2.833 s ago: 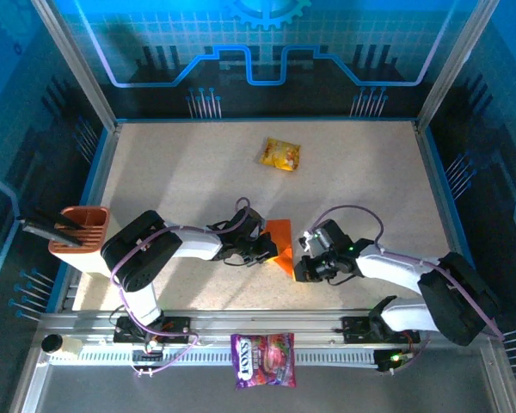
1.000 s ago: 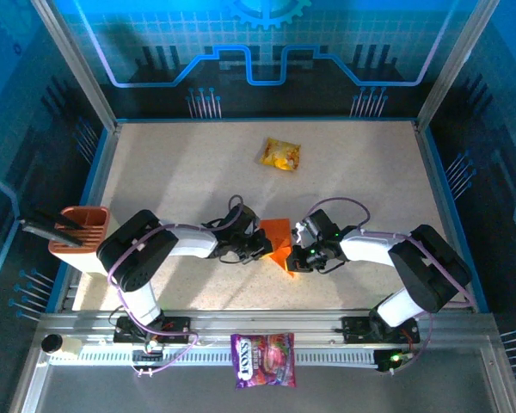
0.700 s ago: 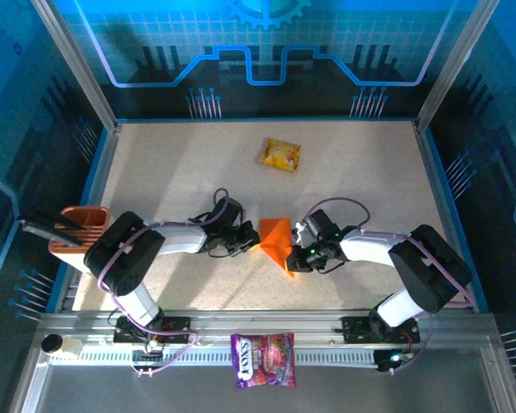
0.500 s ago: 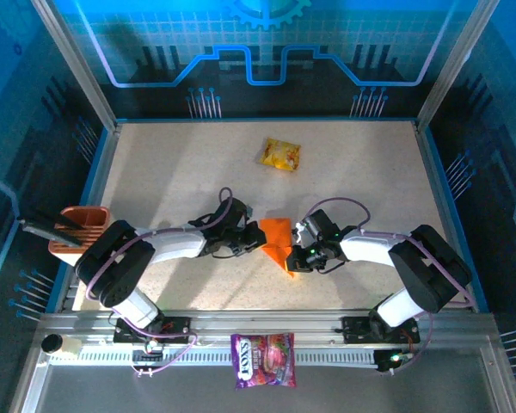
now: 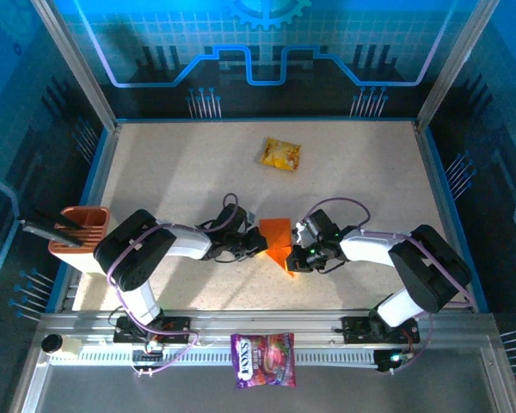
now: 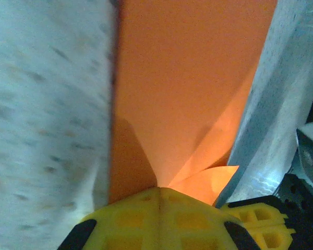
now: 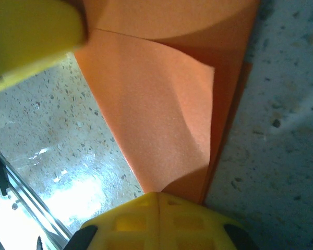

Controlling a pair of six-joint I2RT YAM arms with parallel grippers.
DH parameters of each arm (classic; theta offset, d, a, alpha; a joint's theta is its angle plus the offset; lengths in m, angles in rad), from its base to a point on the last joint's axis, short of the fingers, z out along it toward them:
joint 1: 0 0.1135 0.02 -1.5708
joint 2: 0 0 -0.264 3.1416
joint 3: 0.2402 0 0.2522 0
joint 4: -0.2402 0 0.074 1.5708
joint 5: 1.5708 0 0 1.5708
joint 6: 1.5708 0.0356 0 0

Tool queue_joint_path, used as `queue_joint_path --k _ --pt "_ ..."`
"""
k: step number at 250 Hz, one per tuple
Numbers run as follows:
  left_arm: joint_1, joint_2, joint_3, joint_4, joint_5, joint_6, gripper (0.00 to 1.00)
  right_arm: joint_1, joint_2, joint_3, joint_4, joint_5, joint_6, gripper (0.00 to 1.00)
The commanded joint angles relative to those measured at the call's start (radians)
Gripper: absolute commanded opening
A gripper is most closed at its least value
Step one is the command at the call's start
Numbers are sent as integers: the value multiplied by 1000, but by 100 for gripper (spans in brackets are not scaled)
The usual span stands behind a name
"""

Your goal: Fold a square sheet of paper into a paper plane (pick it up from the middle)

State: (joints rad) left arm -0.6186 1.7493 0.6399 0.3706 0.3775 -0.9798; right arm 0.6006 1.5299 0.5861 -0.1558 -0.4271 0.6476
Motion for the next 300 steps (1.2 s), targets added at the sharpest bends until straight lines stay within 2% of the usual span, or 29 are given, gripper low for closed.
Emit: queue_joint_path --k 1,31,83,120,160,217,270,300 --pt "76 0 -49 21 -12 60 4 -15 28 -51 -120 137 7 0" --pt "98 -13 -46 -11 -9 96 4 -15 32 -47 -117 136 5 0" --pt "92 -105 -51 -4 -17 63 5 -15 24 -39 -125 132 2 0" --pt "27 -155 14 -63 -24 98 7 -15 14 -32 -133 132 3 0" --pt "-50 -76 107 -119 6 155 6 -15 8 -22 -137 128 3 0" --pt "-50 44 98 -93 -1 125 4 -13 -15 2 -129 101 3 0" --pt "-49 58 81 -144 -41 143 3 25 -105 58 -114 96 28 5" --pt "-49 57 81 -171 -55 154 2 65 -93 85 -78 113 47 6"
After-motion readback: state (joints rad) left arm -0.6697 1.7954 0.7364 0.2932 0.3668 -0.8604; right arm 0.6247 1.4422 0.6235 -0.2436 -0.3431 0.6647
